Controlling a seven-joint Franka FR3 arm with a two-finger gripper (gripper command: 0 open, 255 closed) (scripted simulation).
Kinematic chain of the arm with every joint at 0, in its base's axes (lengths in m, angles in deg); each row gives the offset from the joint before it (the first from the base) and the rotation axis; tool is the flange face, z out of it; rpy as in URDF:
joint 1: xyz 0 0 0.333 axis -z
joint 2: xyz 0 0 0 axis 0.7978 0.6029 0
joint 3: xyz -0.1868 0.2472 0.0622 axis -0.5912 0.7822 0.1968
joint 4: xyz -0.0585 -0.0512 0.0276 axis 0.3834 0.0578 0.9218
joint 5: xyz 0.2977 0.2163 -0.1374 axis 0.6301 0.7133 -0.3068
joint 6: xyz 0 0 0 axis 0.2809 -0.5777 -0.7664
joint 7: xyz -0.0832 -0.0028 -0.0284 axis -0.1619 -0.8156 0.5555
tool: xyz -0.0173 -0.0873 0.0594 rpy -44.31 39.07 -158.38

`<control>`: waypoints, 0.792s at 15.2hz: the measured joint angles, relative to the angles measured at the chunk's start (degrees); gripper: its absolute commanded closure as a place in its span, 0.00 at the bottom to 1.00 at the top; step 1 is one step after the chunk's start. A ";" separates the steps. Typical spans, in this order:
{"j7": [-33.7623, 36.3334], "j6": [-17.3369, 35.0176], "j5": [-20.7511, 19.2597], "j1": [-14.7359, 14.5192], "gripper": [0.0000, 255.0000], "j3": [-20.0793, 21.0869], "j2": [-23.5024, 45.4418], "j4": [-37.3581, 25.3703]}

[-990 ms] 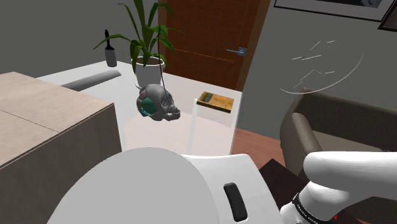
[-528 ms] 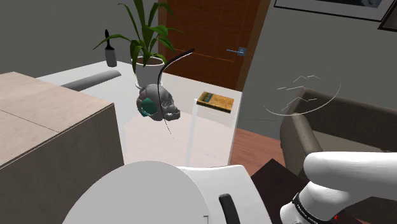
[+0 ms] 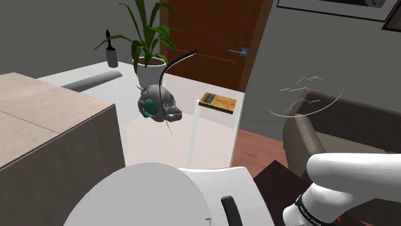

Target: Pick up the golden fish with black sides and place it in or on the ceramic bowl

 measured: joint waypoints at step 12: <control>1.24 -8.71 0.60 7.94 0.00 3.51 -0.15 -13.74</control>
